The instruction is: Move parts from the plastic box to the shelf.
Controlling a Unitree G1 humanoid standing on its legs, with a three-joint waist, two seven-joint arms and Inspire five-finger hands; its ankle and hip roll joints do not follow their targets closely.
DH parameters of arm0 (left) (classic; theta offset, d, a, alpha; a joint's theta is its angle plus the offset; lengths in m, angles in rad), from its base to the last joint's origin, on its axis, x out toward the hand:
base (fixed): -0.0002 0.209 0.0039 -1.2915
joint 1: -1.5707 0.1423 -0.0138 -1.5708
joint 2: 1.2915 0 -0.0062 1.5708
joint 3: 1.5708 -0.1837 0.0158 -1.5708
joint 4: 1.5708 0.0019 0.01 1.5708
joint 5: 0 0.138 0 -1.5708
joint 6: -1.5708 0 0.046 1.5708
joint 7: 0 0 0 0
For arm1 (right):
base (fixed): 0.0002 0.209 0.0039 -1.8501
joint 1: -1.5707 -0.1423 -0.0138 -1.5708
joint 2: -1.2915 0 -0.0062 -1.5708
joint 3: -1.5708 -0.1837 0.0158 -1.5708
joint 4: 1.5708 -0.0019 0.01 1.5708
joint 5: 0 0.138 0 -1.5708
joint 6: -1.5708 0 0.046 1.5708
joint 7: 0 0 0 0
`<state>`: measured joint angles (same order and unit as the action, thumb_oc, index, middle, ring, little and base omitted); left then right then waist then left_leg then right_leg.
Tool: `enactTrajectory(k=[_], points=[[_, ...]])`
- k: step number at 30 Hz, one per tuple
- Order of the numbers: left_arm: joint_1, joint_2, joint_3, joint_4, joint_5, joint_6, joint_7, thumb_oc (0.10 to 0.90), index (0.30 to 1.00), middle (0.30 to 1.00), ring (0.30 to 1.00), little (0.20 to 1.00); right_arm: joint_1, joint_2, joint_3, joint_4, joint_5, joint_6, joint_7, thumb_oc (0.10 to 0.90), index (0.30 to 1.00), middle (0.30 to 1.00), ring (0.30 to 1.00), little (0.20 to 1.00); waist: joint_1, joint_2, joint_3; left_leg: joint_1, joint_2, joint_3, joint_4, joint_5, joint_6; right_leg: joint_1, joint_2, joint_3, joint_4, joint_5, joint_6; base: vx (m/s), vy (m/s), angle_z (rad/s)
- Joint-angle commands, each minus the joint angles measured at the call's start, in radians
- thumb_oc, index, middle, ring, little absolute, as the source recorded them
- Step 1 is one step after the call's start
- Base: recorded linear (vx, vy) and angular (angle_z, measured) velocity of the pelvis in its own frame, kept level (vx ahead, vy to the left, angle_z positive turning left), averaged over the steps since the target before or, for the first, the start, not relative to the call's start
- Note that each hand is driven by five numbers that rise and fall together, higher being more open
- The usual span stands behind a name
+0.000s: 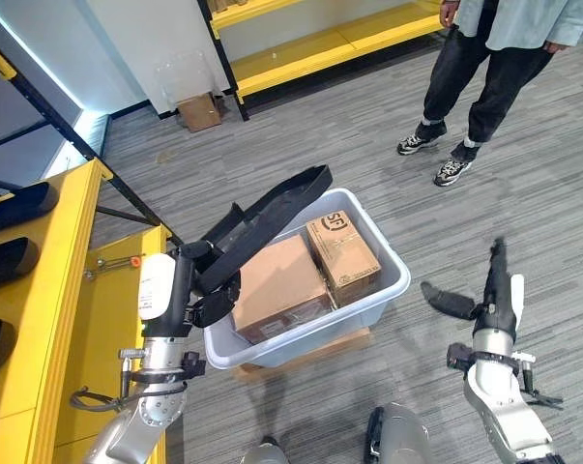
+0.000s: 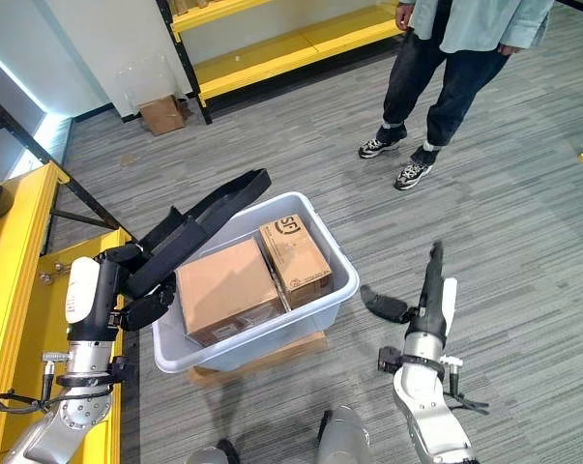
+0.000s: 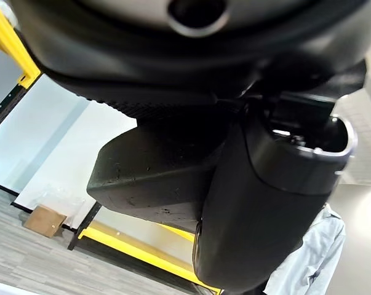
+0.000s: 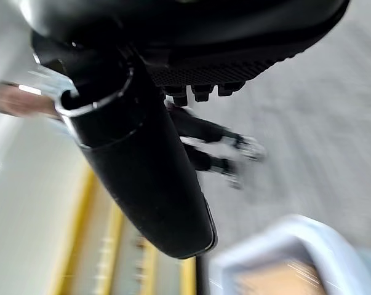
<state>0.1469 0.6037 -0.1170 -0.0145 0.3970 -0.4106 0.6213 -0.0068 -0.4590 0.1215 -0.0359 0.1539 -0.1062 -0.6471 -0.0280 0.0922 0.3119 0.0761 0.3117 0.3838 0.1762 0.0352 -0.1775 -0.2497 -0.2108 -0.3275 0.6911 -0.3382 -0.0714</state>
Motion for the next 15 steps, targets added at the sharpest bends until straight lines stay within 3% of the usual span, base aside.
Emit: enactTrajectory(k=[1, 2, 4, 5, 8, 9, 11, 12, 15], points=[[-0.043, 0.035, 0.088, -0.154, -0.011, -0.070, 0.041, 0.400, 0.300, 0.300, 0.300, 0.300, -0.146, -0.012, -0.005, -0.133, -0.103, -0.117, -0.021, 0.900, 1.000, 1.000, 1.000, 1.000, 0.029, -0.015, -0.023, -0.083, 0.159, -0.032, -0.067, 0.268, -0.016, 0.156, -0.071, -0.103, 0.025, -0.047, 0.098, -0.17, -0.142, 0.23], [-0.044, 0.039, 0.079, -0.165, -0.016, -0.086, 0.037, 0.400, 0.300, 0.300, 0.300, 0.300, -0.152, -0.012, 0.014, -0.145, -0.137, -0.110, -0.039, 0.900, 1.000, 1.000, 1.000, 1.000, 0.026, -0.016, -0.018, -0.088, 0.181, 0.028, -0.063, 0.295, -0.032, 0.177, -0.076, -0.148, -0.002, -0.035, 0.098, -0.16, -0.116, 0.42], [-0.061, 0.043, 0.060, -0.162, -0.029, -0.101, 0.036, 0.400, 0.300, 0.300, 0.300, 0.300, -0.149, -0.018, 0.017, -0.154, -0.157, -0.110, -0.053, 0.900, 1.000, 1.000, 1.000, 1.000, 0.012, -0.020, -0.020, -0.099, 0.208, 0.083, -0.053, 0.308, -0.040, 0.202, -0.081, -0.175, -0.053, -0.006, 0.101, -0.13, -0.058, 0.60], [-0.082, 0.042, 0.048, -0.159, -0.036, -0.109, 0.028, 0.400, 0.300, 0.300, 0.300, 0.300, -0.145, -0.025, 0.013, -0.165, -0.164, -0.101, -0.061, 0.900, 1.000, 1.000, 1.000, 1.000, -0.001, -0.030, -0.025, -0.101, 0.213, 0.102, -0.028, 0.299, -0.060, 0.214, -0.094, -0.177, -0.071, -0.008, 0.112, -0.21, -0.027, 0.90], [-0.151, 0.065, 0.024, -0.160, -0.062, -0.101, 0.035, 0.400, 0.300, 0.300, 0.300, 0.300, -0.143, -0.045, 0.009, -0.178, -0.163, -0.092, -0.074, 0.900, 1.000, 1.000, 1.000, 1.000, -0.021, -0.031, -0.037, -0.089, 0.222, 0.152, 0.048, 0.243, -0.055, 0.218, -0.102, -0.212, -0.102, -0.001, 0.106, -0.20, -0.010, 0.93], [-0.178, 0.073, 0.016, -0.160, -0.068, -0.113, 0.047, 0.400, 0.300, 0.300, 0.300, 0.300, -0.140, -0.054, 0.001, -0.182, -0.178, -0.111, -0.109, 0.900, 1.000, 1.000, 1.000, 1.000, -0.029, -0.037, -0.047, -0.058, 0.209, 0.191, 0.099, 0.166, -0.033, 0.221, -0.106, -0.236, -0.137, 0.018, 0.102, -0.25, -0.038, 0.76], [-0.210, 0.088, 0.012, -0.180, -0.068, -0.138, 0.050, 0.400, 0.300, 0.300, 0.300, 0.300, -0.124, -0.071, -0.018, -0.205, -0.186, -0.119, -0.134, 0.900, 1.000, 1.000, 1.000, 1.000, -0.028, -0.052, -0.064, -0.024, 0.166, 0.204, 0.259, 0.088, -0.018, 0.214, -0.094, -0.243, -0.198, 0.045, 0.086, -0.26, -0.026, 0.56], [-0.213, 0.090, 0.011, -0.183, -0.065, -0.141, 0.048, 0.400, 0.300, 0.300, 0.300, 0.300, -0.122, -0.073, -0.019, -0.208, -0.182, -0.114, -0.132, 0.900, 1.000, 1.000, 1.000, 1.000, -0.027, -0.052, -0.067, -0.025, 0.161, 0.200, 0.278, 0.078, -0.017, 0.213, -0.090, -0.242, -0.207, 0.049, 0.084, -0.20, 0.033, 0.36], [-0.242, 0.101, -0.007, -0.211, -0.061, -0.126, 0.029, 0.400, 0.300, 0.300, 0.300, 0.300, -0.112, -0.079, -0.012, -0.209, -0.174, -0.107, -0.128, 0.900, 1.000, 1.000, 1.000, 1.000, -0.030, -0.049, -0.087, -0.030, 0.082, 0.184, 0.339, 0.007, 0.008, 0.198, -0.063, -0.219, -0.275, 0.078, 0.077, -0.17, 0.182, 0.26]])
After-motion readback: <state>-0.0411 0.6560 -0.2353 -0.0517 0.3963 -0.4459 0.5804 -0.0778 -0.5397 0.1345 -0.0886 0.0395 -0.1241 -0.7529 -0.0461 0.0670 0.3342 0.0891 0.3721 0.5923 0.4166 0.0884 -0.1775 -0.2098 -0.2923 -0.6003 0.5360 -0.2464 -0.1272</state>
